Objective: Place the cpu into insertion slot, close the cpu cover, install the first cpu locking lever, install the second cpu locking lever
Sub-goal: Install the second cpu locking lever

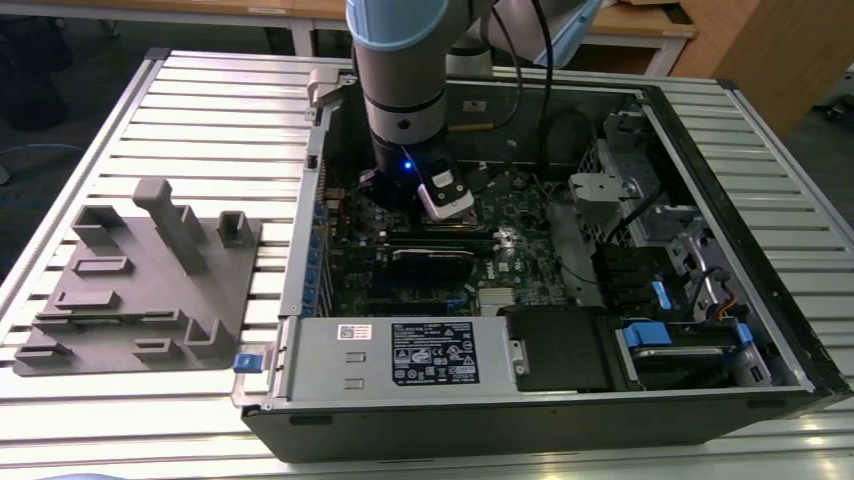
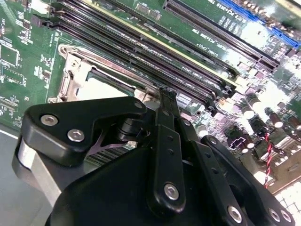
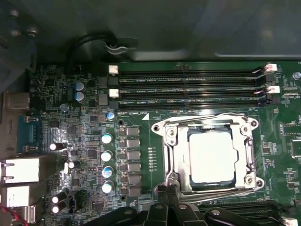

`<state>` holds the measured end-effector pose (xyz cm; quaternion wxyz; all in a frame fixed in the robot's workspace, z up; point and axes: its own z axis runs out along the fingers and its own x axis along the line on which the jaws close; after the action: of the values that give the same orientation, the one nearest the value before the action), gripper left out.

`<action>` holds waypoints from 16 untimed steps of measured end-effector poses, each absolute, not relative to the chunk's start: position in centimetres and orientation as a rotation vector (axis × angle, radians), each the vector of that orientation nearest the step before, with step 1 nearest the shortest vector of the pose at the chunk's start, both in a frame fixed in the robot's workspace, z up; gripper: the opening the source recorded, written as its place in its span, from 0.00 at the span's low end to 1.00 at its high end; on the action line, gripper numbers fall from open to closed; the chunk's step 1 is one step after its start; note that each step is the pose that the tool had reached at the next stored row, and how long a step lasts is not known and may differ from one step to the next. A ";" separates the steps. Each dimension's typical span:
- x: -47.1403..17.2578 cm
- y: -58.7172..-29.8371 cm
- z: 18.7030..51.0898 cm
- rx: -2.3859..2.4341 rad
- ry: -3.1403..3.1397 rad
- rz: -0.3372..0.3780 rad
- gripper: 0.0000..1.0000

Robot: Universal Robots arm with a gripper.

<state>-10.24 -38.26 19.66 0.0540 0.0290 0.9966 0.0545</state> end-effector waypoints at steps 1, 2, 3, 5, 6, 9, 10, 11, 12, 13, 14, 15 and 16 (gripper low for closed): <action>-10.4 -38.3 19.6 0.088 3.027 0.166 0.11; -10.4 -38.2 19.5 0.088 3.024 0.169 0.11; -10.5 -38.2 19.4 0.088 3.023 0.168 0.11; -10.6 -38.2 19.4 0.088 3.022 0.166 0.11; -10.6 -38.2 19.4 0.088 3.022 0.166 0.11; -10.6 -38.2 19.4 0.087 3.022 0.166 0.11; -10.6 -38.2 19.6 0.088 3.022 0.166 0.11; -10.6 -38.2 19.8 0.088 3.022 0.167 0.11; -10.6 -38.2 20.1 0.088 3.022 0.167 0.11; -10.6 -38.2 20.5 0.088 3.022 0.166 0.11; -10.6 -38.2 20.9 0.088 3.022 0.166 0.11; -10.6 -38.2 21.3 0.089 3.022 0.166 0.11; -10.6 -38.2 21.7 0.089 3.022 0.166 0.11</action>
<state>-10.65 -38.24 21.71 0.0568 0.0292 0.9965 0.0548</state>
